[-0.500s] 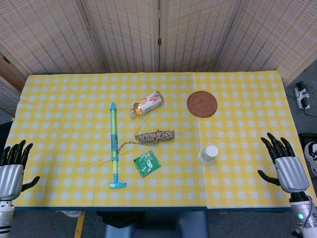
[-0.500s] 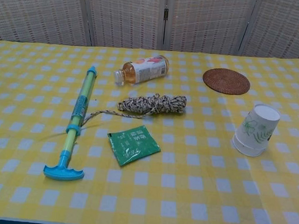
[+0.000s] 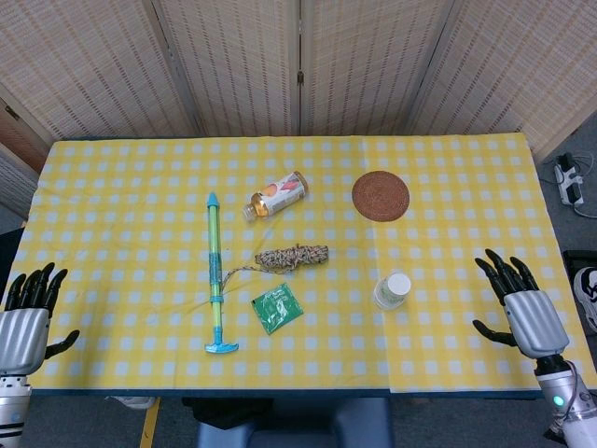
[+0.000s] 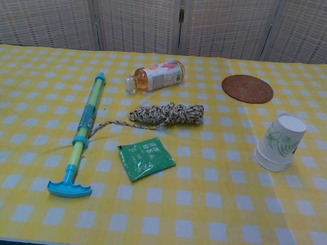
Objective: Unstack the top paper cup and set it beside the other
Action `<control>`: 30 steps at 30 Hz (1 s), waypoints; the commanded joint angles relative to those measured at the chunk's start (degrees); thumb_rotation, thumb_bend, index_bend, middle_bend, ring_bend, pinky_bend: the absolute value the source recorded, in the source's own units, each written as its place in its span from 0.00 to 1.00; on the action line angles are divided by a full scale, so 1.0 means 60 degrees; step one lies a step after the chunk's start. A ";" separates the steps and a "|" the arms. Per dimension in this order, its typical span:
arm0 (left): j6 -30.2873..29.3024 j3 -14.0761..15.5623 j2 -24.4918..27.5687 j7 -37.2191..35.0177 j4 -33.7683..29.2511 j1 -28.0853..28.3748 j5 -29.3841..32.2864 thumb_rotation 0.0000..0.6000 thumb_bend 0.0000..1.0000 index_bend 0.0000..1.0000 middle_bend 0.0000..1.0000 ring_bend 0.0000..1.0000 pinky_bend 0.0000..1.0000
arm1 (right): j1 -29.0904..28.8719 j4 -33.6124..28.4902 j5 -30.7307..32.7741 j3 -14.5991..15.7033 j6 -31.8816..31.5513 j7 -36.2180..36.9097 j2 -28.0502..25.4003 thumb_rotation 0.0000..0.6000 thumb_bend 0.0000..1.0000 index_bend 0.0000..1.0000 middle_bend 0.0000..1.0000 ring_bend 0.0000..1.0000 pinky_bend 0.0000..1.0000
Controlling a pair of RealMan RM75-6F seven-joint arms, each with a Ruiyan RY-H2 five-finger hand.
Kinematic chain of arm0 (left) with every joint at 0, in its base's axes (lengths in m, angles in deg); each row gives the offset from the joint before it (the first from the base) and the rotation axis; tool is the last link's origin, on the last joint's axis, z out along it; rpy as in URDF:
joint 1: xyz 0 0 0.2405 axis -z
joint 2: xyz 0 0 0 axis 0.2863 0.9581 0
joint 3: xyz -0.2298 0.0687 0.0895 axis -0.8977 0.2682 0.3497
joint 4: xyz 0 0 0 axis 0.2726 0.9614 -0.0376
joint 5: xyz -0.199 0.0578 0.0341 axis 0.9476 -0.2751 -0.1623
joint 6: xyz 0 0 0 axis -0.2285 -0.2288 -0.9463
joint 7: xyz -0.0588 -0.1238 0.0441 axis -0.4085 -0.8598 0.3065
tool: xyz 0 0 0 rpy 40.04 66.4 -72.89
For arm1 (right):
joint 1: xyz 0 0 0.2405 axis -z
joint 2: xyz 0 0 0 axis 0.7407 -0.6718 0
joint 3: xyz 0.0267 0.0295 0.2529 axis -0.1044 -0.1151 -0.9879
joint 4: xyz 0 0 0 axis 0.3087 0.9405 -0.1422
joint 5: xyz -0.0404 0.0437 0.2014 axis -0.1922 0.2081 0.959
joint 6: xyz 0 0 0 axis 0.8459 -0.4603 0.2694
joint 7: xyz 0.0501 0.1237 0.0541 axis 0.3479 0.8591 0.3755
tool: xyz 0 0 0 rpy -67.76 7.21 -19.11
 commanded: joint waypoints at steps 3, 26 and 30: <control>-0.0042 0.0019 0.0021 -0.0058 -0.0011 -0.0031 -0.0011 1.00 0.22 0.00 0.00 0.00 0.00 | -0.0729 -0.0556 -0.0078 -0.0066 0.1022 -0.0142 -0.0377 1.00 0.23 0.06 0.09 0.15 0.05; 0.0115 0.0089 -0.0003 -0.0045 -0.0054 -0.0086 0.0233 1.00 0.22 0.04 0.00 0.00 0.00 | -0.3445 -0.0069 0.0920 -0.0436 0.4926 0.0947 0.0264 1.00 0.39 0.14 0.04 0.09 0.07; 0.0173 0.0088 0.0021 -0.0010 -0.0071 -0.0083 0.0309 1.00 0.22 0.05 0.00 0.00 0.00 | -0.3674 0.0214 0.0867 -0.0351 0.5178 0.1205 0.0509 1.00 0.42 0.16 0.04 0.09 0.07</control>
